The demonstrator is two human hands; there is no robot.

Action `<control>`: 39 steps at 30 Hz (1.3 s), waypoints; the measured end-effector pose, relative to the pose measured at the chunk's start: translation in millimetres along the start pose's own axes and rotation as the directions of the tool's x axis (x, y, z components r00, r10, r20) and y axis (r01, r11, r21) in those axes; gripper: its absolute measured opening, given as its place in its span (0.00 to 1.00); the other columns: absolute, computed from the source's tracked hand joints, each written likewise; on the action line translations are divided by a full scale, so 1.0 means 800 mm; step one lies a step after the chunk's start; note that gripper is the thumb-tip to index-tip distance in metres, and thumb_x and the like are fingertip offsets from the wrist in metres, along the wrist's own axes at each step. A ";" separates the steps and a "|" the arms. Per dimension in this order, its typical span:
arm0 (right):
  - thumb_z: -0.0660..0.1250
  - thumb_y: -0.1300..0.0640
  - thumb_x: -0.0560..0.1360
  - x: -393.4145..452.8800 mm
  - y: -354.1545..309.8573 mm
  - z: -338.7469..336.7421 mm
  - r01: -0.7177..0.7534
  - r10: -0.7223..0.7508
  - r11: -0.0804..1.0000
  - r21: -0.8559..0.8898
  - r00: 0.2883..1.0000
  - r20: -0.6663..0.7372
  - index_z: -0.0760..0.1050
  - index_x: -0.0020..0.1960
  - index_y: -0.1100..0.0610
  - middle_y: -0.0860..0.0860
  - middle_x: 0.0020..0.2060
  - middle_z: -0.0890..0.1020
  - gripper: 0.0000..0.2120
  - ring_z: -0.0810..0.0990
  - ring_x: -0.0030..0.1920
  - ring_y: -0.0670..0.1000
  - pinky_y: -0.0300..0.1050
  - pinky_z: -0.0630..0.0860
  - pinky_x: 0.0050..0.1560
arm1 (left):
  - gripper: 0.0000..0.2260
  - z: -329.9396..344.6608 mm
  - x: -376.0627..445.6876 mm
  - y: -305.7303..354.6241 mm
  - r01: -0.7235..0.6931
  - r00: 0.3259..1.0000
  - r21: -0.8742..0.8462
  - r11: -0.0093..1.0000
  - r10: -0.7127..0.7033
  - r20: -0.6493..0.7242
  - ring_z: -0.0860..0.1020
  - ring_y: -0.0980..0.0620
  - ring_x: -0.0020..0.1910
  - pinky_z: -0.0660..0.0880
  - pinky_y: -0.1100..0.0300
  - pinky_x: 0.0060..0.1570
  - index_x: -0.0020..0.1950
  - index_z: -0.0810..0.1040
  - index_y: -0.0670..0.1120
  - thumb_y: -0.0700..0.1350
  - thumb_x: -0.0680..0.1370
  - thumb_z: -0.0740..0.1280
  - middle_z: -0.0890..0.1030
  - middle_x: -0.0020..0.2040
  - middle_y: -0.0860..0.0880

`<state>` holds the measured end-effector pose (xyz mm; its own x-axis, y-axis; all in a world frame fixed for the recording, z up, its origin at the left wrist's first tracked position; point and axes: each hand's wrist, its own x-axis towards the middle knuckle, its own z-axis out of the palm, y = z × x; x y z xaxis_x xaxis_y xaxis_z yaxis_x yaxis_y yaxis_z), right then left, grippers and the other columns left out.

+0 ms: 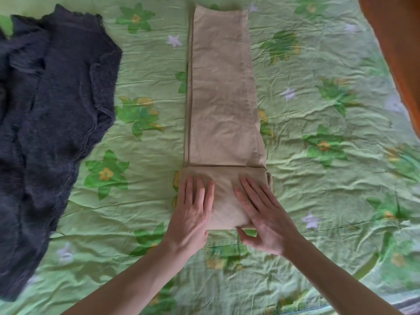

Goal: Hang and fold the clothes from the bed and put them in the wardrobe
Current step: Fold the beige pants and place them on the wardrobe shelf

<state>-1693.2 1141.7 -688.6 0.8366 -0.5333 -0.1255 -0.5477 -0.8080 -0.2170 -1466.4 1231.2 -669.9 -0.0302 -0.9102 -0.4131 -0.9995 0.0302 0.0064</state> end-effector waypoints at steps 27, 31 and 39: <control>0.81 0.54 0.70 -0.043 0.002 -0.086 -0.204 0.474 0.193 0.960 0.876 0.091 0.77 0.64 0.53 0.50 0.53 0.86 0.25 0.85 0.51 0.52 0.45 0.84 0.45 | 0.19 -0.078 -0.047 -0.080 0.280 0.960 -0.943 0.178 -0.053 0.275 0.79 0.47 0.41 0.73 0.53 0.39 0.54 0.83 0.54 0.62 0.71 0.80 0.85 0.47 0.46; 0.59 0.43 0.80 -0.010 -0.018 -0.060 -0.223 0.656 0.138 0.965 0.750 0.080 0.70 0.65 0.51 0.39 0.50 0.80 0.18 0.78 0.44 0.36 0.33 0.76 0.40 | 0.29 -0.046 -0.046 -0.057 0.215 0.927 -0.963 -0.162 -0.277 0.254 0.82 0.42 0.56 0.77 0.43 0.63 0.55 0.83 0.56 0.76 0.66 0.71 0.84 0.52 0.44; 0.62 0.43 0.84 0.048 0.002 -0.036 -0.321 0.767 0.142 0.937 0.634 0.101 0.70 0.68 0.49 0.44 0.54 0.79 0.16 0.80 0.51 0.43 0.31 0.77 0.45 | 0.21 -0.020 -0.007 -0.025 0.127 0.853 -0.975 -0.180 -0.482 0.200 0.71 0.59 0.38 0.71 0.66 0.41 0.56 0.71 0.45 0.62 0.78 0.66 0.72 0.45 0.48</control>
<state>-1662.3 1112.7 -665.5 0.1113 -0.9325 -0.3436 -0.3323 0.2909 -0.8972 -1446.6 1229.1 -653.1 0.4576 -0.7084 -0.5373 0.1694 -0.5238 0.8348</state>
